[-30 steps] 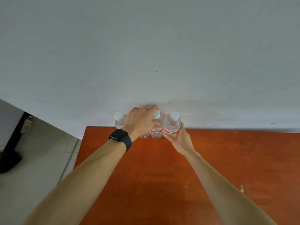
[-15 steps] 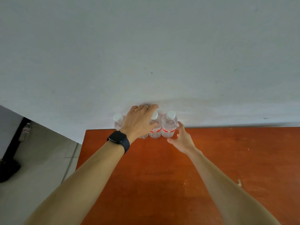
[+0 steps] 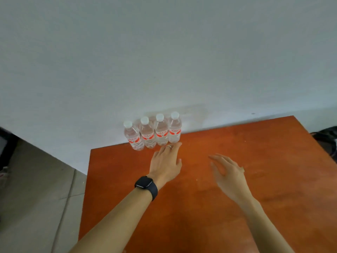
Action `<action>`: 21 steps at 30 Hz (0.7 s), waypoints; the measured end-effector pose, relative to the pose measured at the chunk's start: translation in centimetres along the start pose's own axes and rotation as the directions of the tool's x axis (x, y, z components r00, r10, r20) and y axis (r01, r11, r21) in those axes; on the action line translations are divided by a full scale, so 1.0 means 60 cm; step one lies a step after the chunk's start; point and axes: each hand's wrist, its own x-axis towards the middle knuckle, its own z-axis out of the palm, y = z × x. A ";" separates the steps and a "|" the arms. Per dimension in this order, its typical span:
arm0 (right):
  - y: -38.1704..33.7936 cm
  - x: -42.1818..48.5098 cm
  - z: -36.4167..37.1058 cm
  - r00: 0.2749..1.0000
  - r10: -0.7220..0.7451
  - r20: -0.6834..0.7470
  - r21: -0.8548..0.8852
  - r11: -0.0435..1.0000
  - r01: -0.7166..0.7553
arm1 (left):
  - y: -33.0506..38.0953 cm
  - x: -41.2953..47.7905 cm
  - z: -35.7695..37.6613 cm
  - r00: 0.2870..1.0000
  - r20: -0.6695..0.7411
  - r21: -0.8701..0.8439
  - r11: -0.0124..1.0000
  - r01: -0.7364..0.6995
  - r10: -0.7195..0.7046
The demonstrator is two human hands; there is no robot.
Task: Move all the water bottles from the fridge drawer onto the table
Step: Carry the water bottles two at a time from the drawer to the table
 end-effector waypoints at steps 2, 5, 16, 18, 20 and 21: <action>0.018 -0.060 -0.041 0.997 0.044 -0.057 -0.057 0.997 -0.047 | 0.044 -0.010 0.014 0.994 0.085 0.012 0.998 -0.068 0.067; 0.057 -0.150 -0.101 0.981 0.130 -0.144 -0.119 0.982 -0.147 | 0.130 -0.021 0.037 0.966 0.156 0.031 0.977 -0.212 0.205; 0.263 -0.613 -0.311 0.628 0.525 -0.575 0.009 0.771 -0.636 | 0.635 -0.184 0.151 0.578 0.231 0.043 0.586 -0.809 0.782; 0.297 -0.721 -0.347 0.541 0.565 -0.623 0.045 0.717 -0.696 | 0.730 -0.244 0.172 0.484 0.230 0.051 0.487 -0.872 0.844; 0.329 -0.829 -0.380 0.457 0.577 -0.676 0.079 0.674 -0.734 | 0.819 -0.307 0.191 0.401 0.220 0.045 0.402 -0.915 0.889; 0.344 -0.880 -0.395 0.420 0.575 -0.702 0.088 0.655 -0.750 | 0.861 -0.340 0.200 0.365 0.217 0.038 0.365 -0.930 0.906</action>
